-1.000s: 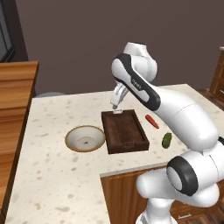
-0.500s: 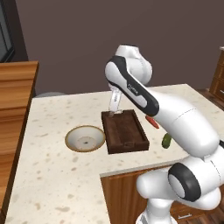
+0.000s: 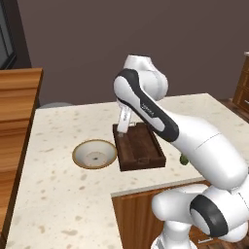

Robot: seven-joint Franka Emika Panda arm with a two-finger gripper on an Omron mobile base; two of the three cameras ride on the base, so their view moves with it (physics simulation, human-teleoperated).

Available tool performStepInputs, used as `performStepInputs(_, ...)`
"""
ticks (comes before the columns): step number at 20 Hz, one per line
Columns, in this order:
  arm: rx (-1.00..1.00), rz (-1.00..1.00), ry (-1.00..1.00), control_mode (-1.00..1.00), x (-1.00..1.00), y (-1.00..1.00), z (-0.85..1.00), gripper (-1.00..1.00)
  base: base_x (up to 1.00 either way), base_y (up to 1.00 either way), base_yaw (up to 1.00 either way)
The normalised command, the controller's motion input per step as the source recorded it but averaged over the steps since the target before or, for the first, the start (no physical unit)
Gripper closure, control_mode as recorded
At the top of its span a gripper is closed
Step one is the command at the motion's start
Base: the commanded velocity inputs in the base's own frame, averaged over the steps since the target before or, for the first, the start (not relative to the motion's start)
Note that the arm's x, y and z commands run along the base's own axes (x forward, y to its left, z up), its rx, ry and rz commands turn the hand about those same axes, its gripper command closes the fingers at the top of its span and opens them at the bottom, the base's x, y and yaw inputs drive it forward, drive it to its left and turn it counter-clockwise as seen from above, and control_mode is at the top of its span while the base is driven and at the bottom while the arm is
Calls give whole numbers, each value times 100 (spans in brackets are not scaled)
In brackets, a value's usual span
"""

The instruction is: Place the two vegetables and bowl onto the tray for setting up a vegetable dip station.

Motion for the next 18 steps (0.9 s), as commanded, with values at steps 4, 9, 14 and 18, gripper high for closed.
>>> performStepInputs(4, 0, 0, -5, -100, -33, 14, -13, -100, 0, 0, 0)
performStepInputs(9, 0, 2, -8, -100, -28, 18, -20, -100, 0, 0, 0)
performStepInputs(14, 0, 0, -16, -100, -19, 17, -24, -100, 0, 0, 0)
performStepInputs(18, 0, 0, -16, -100, -3, 12, -19, -100, 0, 0, 0)
